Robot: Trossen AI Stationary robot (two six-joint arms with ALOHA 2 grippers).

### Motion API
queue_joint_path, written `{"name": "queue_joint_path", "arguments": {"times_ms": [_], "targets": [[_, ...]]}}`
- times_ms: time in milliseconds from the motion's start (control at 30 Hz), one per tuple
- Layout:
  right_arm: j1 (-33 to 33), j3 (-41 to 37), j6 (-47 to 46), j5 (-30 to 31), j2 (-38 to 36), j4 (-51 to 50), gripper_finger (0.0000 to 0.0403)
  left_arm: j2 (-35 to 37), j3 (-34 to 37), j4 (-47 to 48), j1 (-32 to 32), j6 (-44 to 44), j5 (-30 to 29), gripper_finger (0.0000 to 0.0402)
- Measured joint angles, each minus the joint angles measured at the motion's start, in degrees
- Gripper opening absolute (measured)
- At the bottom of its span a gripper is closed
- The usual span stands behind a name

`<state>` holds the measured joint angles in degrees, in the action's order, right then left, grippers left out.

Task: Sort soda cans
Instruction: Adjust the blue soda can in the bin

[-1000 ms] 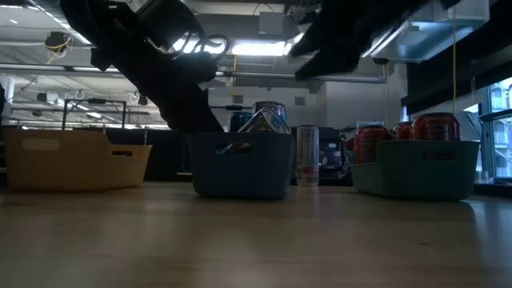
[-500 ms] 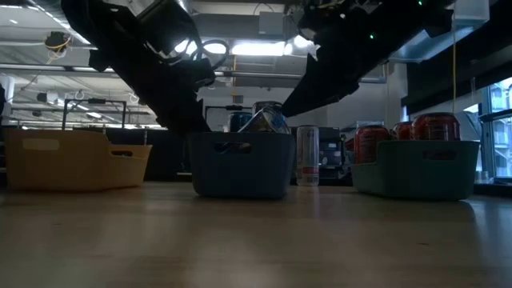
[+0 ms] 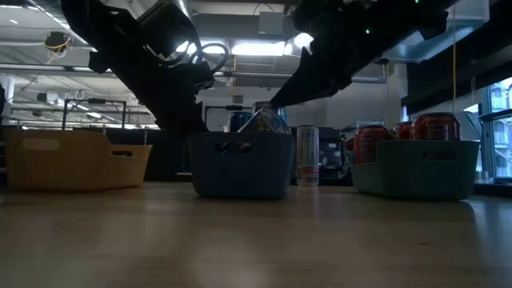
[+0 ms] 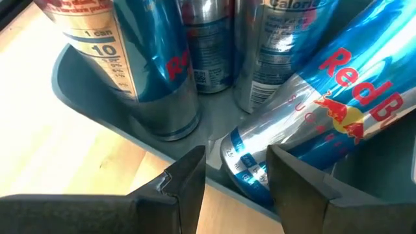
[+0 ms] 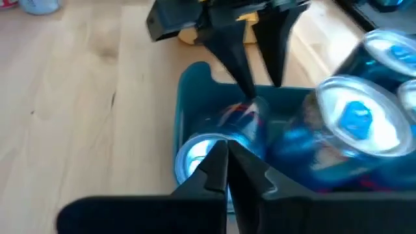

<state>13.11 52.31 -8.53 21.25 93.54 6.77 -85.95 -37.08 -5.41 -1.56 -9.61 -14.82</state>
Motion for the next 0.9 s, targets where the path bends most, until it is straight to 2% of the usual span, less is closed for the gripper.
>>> {"name": "queue_joint_path", "arguments": {"times_ms": [167,467,900], "targets": [[0.0,0.1,0.1,0.1,3.6,4.4,0.0010,0.0,0.0,0.2,0.0,0.0,-0.1,0.0153],[0.0,0.0,4.5,1.7,4.2,10.1,0.0004,-1.6,0.0,-0.6,0.0,-0.9,-0.5,0.0153],[-4.0,3.4,6.1,-1.4,4.2,9.4,0.0003,-2.0,0.0,0.0,0.1,-3.2,-0.2,0.0153]]}}
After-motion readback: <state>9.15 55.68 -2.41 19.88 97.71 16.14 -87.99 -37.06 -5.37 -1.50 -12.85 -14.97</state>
